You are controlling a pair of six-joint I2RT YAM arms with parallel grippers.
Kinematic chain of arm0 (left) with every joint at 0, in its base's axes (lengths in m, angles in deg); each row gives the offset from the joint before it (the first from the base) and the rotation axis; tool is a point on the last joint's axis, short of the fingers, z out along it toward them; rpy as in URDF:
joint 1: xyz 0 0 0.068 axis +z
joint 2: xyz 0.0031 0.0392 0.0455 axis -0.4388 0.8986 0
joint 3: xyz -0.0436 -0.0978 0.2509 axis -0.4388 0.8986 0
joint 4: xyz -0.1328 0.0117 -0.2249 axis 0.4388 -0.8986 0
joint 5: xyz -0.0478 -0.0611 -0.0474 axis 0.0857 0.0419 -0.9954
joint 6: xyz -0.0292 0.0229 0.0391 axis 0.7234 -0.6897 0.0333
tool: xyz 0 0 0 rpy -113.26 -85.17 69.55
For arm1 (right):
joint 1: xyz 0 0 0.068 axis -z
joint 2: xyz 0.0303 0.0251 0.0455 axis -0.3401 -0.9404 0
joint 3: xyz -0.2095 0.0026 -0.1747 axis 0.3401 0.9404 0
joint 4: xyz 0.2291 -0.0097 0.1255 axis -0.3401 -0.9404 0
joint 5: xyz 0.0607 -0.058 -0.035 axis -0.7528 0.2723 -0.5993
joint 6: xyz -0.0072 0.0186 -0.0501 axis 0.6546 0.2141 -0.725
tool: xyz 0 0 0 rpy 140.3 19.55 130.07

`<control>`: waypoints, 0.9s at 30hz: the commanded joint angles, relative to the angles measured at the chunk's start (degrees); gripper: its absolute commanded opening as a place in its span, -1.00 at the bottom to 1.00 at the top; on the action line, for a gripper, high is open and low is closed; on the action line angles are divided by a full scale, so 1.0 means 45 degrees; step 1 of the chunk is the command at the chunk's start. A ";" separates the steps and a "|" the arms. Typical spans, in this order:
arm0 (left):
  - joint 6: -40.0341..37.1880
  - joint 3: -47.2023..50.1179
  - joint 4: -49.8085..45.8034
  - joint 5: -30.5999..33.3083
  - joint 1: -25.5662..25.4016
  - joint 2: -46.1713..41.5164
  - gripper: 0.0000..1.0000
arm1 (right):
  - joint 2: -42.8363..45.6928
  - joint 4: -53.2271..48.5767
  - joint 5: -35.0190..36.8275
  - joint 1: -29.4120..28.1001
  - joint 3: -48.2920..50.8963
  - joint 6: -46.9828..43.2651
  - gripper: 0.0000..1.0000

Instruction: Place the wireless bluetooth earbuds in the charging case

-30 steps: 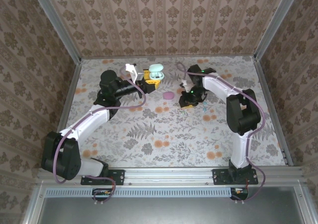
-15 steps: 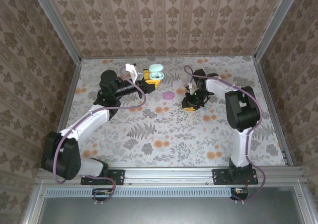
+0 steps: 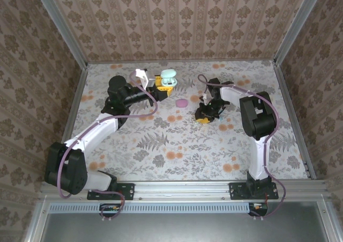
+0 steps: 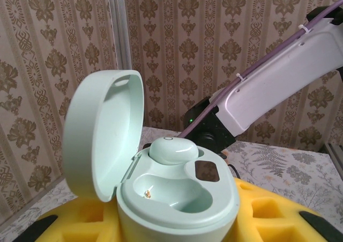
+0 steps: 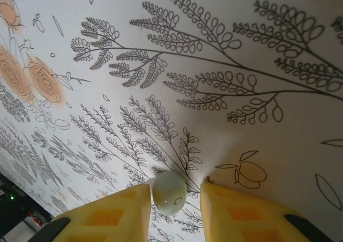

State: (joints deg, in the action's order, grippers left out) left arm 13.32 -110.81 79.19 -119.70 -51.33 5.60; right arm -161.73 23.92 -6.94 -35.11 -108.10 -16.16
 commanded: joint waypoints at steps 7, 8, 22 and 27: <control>-0.0259 -0.0304 0.0059 -0.0135 0.0105 -0.0092 -0.54 | -0.0144 0.0348 -0.1118 -0.0240 0.0057 0.0325 -0.36; -0.0262 -0.0304 0.0059 -0.0132 0.0084 -0.0093 -0.54 | -0.0127 0.0339 -0.1158 -0.0266 0.0046 0.0340 -0.37; -0.0310 -0.0200 0.0039 -0.0110 0.0100 -0.0189 -0.54 | -0.0267 0.0231 -0.0617 -0.0511 -0.0503 0.0727 -0.35; -0.0335 -0.0172 0.0039 -0.0100 0.0098 -0.0180 -0.54 | -0.0491 0.0056 -0.0515 -0.0653 -0.0917 0.0769 -0.32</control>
State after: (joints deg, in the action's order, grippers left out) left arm 12.89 -110.81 79.17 -119.68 -51.33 5.60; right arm -162.39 25.73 -10.13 -37.42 -110.31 -13.51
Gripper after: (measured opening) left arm 0.362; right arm 0.338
